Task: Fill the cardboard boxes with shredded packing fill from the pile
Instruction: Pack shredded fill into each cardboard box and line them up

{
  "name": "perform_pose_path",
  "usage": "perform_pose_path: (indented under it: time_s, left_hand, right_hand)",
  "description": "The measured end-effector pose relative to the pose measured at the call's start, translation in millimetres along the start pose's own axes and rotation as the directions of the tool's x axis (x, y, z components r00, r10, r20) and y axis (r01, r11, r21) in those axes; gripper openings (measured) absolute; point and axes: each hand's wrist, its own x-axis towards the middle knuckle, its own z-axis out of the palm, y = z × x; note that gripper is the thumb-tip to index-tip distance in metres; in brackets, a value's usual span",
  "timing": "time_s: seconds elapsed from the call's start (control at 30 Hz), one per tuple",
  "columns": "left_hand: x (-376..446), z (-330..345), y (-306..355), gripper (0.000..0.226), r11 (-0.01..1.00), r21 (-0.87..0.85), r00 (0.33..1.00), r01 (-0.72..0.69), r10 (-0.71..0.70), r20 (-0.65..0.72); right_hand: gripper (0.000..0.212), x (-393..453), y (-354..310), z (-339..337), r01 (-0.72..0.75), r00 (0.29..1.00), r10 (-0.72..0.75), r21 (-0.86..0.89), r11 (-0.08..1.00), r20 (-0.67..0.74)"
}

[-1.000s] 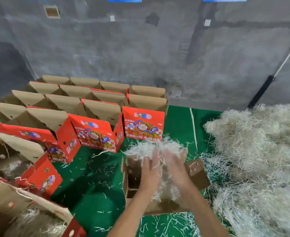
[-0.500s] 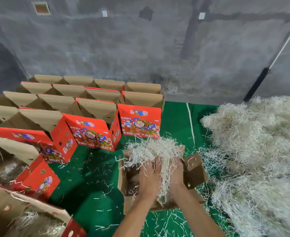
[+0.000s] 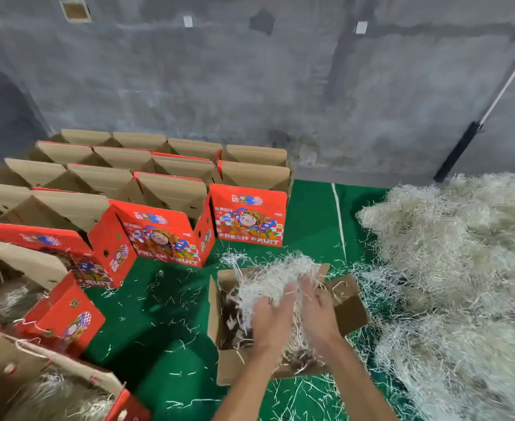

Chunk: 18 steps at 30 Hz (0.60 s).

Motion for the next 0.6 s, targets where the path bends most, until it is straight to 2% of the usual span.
perform_pose_path:
  time_s: [0.03, 0.07, 0.13, 0.17, 0.2, 0.23, 0.3, 0.33, 0.37, 0.4, 0.43, 0.47, 0.5, 0.53, 0.6]
  left_hand:
    - [7.2, -12.5, -0.5, 0.104, 0.997, -0.047, 0.997, 0.057, -0.059, -0.059]
    - [17.1, -31.7, -1.5, 0.089, 0.994, -0.102, 0.987, 0.045, -0.059, -0.146]
    - [30.2, -72.9, -6.8, 0.044, 0.997, -0.077, 0.939, -0.005, -0.021, -0.343]
    - [30.5, -83.1, -5.6, 0.032, 0.998, -0.059, 0.939, -0.027, 0.005, -0.345]
    - [28.7, -82.0, -4.6, 0.03, 0.999, -0.049, 0.969, -0.015, 0.003, -0.245]
    - [24.8, -70.5, -3.8, 0.038, 0.999, -0.042, 0.997, 0.034, -0.037, -0.065]
    - [6.0, -37.6, 4.8, 0.06, 0.987, -0.055, 0.957, 0.148, -0.129, 0.26]
    - [-2.1, -25.6, 6.1, 0.067, 0.987, -0.088, 0.931, 0.135, -0.096, 0.353]
    - [-5.9, -22.7, 8.1, 0.064, 0.99, -0.109, 0.932, 0.089, -0.044, 0.359]
    - [-5.9, -28.4, 11.0, 0.053, 0.989, -0.14, 0.944, 0.046, 0.002, 0.329]
    - [-4.7, -41.8, 13.8, 0.045, 0.988, -0.155, 0.973, 0.022, 0.014, 0.231]
    - [1.7, -54.5, 12.4, 0.049, 0.982, -0.19, 0.997, 0.02, -0.006, 0.074]
    - [10.8, -63.7, 7.5, 0.059, 0.972, -0.235, 0.998, 0.021, -0.037, -0.06]
    - [15.7, -66.7, 5.3, 0.063, 0.964, -0.265, 0.993, 0.034, -0.062, -0.098]
    - [13.4, -54.7, 12.9, 0.045, 0.956, -0.288, 0.999, 0.05, -0.047, 0.017]
  right_hand:
    - [0.06, 4.4, 2.4, -13.6, 0.025, 0.998, -0.025, 0.0, 1.0, -0.066]
    - [0.059, 8.6, 2.6, -32.0, 0.033, 0.989, -0.028, 0.026, 0.999, -0.145]
    - [0.058, 15.6, 9.3, -67.4, 0.048, 0.959, -0.008, 0.135, 0.99, -0.283]
    - [0.055, 16.6, 8.9, -72.7, 0.055, 0.955, -0.001, 0.174, 0.983, -0.297]
    - [0.051, 13.6, 3.8, -66.7, 0.04, 0.967, 0.007, 0.178, 0.983, -0.255]
    - [0.047, 12.9, 1.2, -51.2, 0.009, 0.987, 0.016, 0.16, 0.987, -0.157]
    - [0.045, 1.6, -0.1, -14.6, -0.054, 0.997, 0.048, 0.109, 0.993, 0.055]
    - [0.035, -2.4, -0.1, -1.0, -0.058, 0.994, 0.046, 0.111, 0.992, 0.103]
    - [0.027, -4.8, 0.3, 4.6, -0.05, 0.994, 0.037, 0.131, 0.99, 0.099]
    - [0.03, -5.6, -0.2, 2.2, -0.025, 0.998, 0.016, 0.151, 0.988, 0.062]
    - [0.04, -3.1, 0.3, -5.8, -0.008, 1.0, 0.005, 0.154, 0.988, 0.018]
    - [0.043, 0.4, 1.1, -15.5, -0.009, 0.999, 0.013, 0.146, 0.989, -0.029]
    - [0.037, 3.5, 1.8, -21.4, -0.026, 0.997, 0.034, 0.125, 0.992, -0.064]
    - [0.031, 5.0, 3.7, -23.6, -0.067, 0.995, 0.074, 0.104, 0.992, -0.064]
    - [0.044, 3.0, 4.9, -13.7, -0.109, 0.993, 0.108, 0.043, 0.993, 0.037]
